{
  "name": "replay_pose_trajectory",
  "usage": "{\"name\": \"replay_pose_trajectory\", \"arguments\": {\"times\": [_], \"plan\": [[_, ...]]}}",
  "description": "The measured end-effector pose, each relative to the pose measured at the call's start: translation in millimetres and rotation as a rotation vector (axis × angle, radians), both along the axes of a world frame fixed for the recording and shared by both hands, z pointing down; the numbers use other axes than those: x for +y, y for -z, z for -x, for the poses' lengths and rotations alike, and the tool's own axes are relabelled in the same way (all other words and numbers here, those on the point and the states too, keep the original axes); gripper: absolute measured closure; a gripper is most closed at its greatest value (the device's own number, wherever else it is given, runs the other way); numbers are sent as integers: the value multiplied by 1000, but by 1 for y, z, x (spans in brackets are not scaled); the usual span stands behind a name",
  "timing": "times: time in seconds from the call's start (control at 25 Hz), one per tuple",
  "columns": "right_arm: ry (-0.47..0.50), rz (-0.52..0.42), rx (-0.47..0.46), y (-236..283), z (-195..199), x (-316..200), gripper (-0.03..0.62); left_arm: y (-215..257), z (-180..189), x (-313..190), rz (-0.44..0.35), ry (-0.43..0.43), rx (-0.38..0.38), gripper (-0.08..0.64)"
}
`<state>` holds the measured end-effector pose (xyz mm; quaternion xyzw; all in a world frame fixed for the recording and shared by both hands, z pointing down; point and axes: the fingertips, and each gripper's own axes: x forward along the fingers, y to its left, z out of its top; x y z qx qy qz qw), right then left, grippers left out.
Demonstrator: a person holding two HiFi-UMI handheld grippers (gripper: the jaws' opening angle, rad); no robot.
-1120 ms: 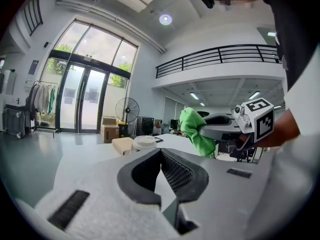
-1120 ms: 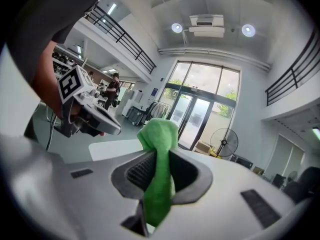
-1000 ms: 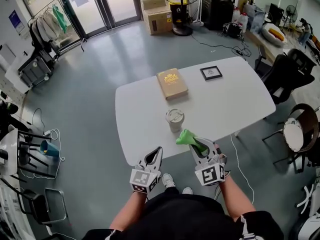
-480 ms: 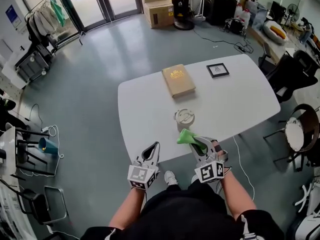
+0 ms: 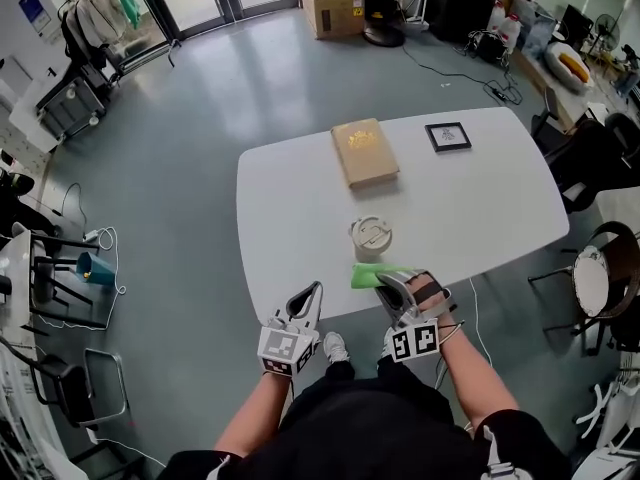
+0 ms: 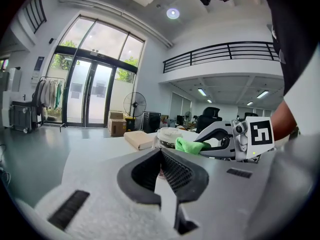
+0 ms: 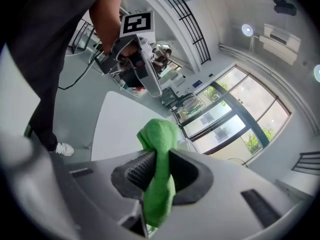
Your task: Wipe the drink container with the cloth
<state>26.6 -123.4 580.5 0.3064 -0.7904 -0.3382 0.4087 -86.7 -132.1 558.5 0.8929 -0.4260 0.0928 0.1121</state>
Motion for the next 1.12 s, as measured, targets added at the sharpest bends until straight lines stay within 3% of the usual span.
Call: {"name": "replay_pose_trajectory", "arguments": {"times": [0.4,0.72,1.12], "plan": [[4,65,14,-39,-7,-29,511,-14,-13,-2,40,44,1,552],[2,128,32,-70,2,-36,509,-40,4,0,97,66,-25,552],[-11,226,52,-118,5,-41,506,-54,13,-1,129,88,-6,552]]}}
